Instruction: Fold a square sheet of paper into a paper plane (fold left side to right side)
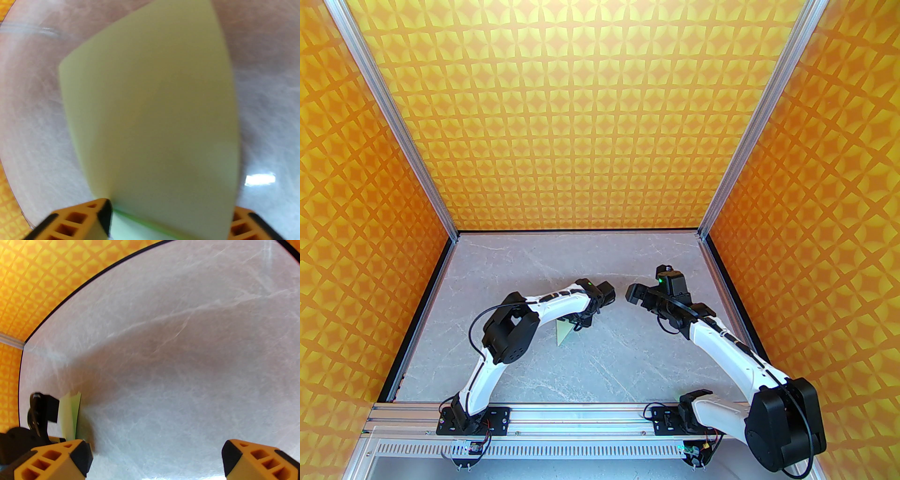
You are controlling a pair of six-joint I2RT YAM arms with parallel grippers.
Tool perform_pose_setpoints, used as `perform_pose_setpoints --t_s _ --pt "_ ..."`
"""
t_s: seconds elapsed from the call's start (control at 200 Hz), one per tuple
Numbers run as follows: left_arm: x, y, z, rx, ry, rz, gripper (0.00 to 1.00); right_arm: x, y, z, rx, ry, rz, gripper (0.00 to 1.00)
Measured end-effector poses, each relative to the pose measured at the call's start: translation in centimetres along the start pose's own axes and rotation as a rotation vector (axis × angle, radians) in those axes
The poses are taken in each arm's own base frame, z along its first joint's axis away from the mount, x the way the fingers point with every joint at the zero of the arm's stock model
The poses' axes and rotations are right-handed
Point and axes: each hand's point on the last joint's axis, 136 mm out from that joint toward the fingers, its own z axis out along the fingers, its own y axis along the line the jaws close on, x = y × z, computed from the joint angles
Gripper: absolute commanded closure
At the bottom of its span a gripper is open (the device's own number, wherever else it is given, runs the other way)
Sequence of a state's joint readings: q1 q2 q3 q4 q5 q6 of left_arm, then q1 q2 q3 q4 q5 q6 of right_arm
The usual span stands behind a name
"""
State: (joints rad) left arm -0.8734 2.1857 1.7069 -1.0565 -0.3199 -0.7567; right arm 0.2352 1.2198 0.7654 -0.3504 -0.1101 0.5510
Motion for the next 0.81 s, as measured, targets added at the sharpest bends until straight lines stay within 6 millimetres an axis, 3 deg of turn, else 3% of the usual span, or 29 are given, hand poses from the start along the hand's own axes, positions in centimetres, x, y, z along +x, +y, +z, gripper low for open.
perform_pose_setpoints --t_s 0.205,0.31,0.36,0.435,0.505,0.695,0.805 --pt "-0.5 -1.5 -4.4 0.256 -0.051 -0.044 0.21 1.8 1.1 1.0 -0.077 0.094 0.015 0.01" --pt "-0.5 -0.1 -6.2 0.351 -0.072 -0.069 0.27 2.7 1.7 1.2 -0.110 0.118 0.034 0.01" --pt "-0.3 1.2 -6.6 0.377 -0.073 -0.084 0.37 3.3 2.2 1.3 -0.123 0.132 0.040 0.01" --pt "0.1 3.1 -6.2 0.398 -0.067 -0.092 0.46 4.3 3.3 1.4 -0.146 0.148 0.039 0.01" --pt "1.0 4.6 -5.0 0.414 -0.039 -0.104 0.63 5.1 4.5 1.5 -0.168 0.159 0.035 0.01" --pt "3.4 8.1 -0.8 0.476 0.073 -0.179 0.64 8.4 7.9 2.4 -0.201 0.221 -0.008 0.01" --pt "3.1 8.4 -0.2 0.521 0.073 -0.195 0.64 10.7 8.9 3.3 -0.197 0.275 -0.024 0.02"
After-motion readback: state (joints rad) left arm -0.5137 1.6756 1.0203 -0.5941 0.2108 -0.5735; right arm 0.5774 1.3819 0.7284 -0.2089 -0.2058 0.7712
